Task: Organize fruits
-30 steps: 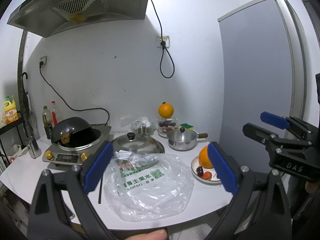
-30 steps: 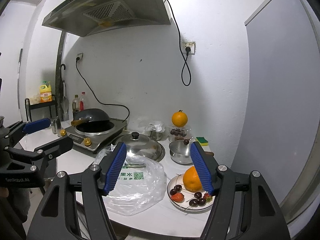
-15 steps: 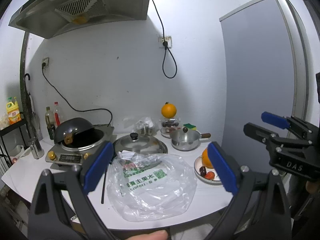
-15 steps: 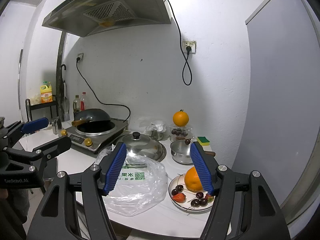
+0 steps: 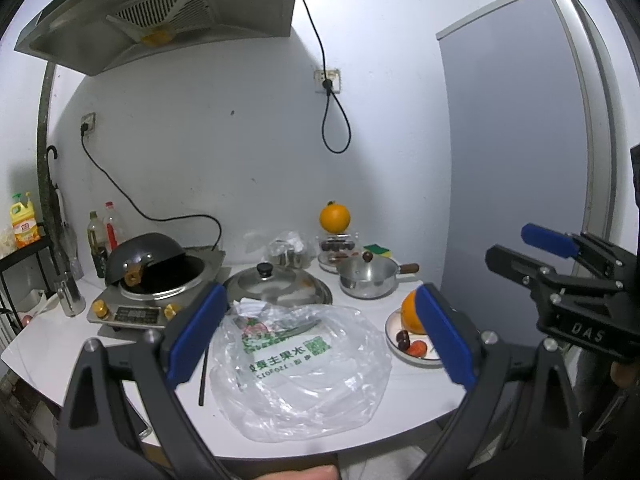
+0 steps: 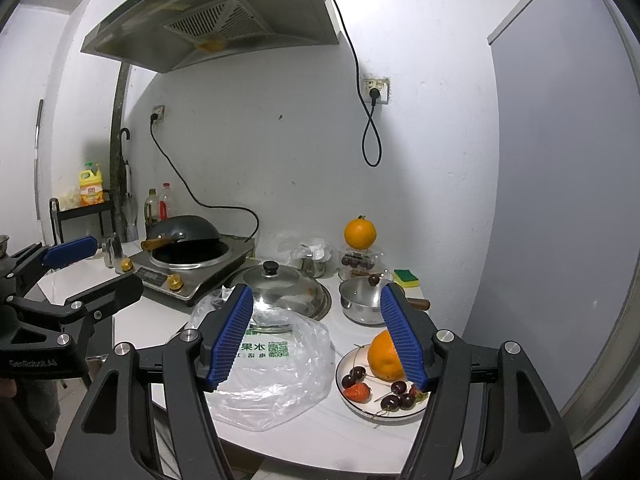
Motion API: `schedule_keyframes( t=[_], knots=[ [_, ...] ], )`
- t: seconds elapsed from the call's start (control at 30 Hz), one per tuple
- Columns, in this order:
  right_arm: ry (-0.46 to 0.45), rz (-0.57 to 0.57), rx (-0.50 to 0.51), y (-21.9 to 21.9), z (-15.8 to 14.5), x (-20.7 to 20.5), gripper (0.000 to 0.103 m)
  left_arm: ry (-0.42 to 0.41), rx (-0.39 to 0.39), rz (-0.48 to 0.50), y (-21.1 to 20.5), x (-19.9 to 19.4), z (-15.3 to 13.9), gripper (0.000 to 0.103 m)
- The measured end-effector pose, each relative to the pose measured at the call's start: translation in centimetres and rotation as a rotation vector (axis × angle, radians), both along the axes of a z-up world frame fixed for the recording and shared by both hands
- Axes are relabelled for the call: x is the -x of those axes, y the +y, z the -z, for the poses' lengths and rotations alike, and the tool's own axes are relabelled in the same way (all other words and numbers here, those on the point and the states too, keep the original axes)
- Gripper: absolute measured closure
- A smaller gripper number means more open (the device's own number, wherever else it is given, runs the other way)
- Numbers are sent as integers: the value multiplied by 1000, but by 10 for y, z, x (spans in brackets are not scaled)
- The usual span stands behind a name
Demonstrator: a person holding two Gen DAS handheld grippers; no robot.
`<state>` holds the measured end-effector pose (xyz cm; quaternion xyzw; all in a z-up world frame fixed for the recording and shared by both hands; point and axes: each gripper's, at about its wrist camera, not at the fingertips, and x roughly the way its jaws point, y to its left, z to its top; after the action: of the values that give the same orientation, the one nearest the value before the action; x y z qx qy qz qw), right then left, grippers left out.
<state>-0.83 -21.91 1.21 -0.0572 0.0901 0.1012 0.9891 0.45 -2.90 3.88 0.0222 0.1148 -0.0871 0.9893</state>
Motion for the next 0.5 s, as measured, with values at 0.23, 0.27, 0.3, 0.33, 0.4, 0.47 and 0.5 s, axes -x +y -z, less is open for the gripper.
schedule_keyframes(
  t=[0.23, 0.27, 0.3, 0.33, 0.4, 0.47, 0.5],
  knots=[
    [0, 1, -2, 0, 1, 0, 33, 1, 2, 0, -1, 0, 0, 7],
    [0, 2, -1, 0, 1, 0, 33, 2, 2, -1, -1, 0, 0, 7],
    [1, 2, -1, 0, 1, 0, 33, 3, 2, 0, 0, 0, 0, 7],
    [1, 2, -1, 0, 1, 1, 33, 4, 3, 0, -1, -1, 1, 7],
    [1, 1, -1, -1, 1, 0, 33, 3, 4, 2, -1, 0, 1, 7],
    [1, 1, -1, 0, 1, 1, 33, 3, 4, 1, -1, 0, 1, 7],
    [2, 1, -1, 0, 1, 0, 33, 1, 5, 3, -1, 0, 1, 7]
  ],
)
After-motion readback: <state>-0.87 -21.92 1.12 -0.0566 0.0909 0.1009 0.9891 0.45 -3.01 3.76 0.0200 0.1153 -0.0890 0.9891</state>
